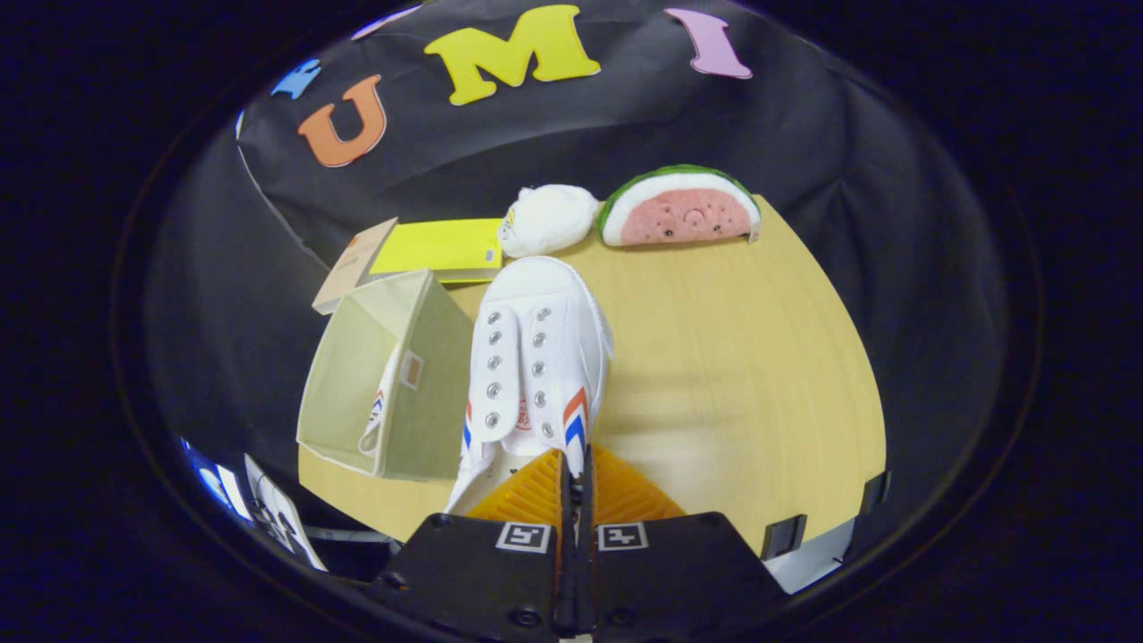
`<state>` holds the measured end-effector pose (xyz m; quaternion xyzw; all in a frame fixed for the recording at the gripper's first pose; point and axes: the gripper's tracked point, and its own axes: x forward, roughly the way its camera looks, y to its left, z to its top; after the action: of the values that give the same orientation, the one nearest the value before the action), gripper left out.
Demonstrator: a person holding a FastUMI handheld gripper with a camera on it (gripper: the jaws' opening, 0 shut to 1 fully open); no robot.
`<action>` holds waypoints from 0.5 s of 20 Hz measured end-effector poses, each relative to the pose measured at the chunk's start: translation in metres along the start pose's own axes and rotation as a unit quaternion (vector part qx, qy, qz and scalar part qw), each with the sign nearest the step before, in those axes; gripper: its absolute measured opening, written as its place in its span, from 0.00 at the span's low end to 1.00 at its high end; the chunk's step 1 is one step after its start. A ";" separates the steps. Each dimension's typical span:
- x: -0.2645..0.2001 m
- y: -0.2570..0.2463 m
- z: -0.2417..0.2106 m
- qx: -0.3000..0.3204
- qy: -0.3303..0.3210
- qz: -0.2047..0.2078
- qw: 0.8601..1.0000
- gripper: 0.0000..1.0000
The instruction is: Open the storage box then place both shoes into the box .Put the left shoe in first, then the right shoe, with the right side of both shoes facing outward in a uniform manner.
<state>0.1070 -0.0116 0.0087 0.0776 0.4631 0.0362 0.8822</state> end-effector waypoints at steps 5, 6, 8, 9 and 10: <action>0.003 0.071 0.010 -0.007 -0.023 0.012 1.000 0.06; 0.005 0.083 0.012 -0.005 -0.025 0.014 1.000 0.06; 0.009 0.105 0.015 0.003 -0.032 0.017 0.999 0.06; 0.012 0.116 0.018 0.006 -0.037 0.020 0.999 0.06; 0.014 0.128 0.021 0.008 -0.044 0.026 0.999 0.06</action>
<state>0.1333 0.1144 0.0308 0.0983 0.4221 0.0518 0.8997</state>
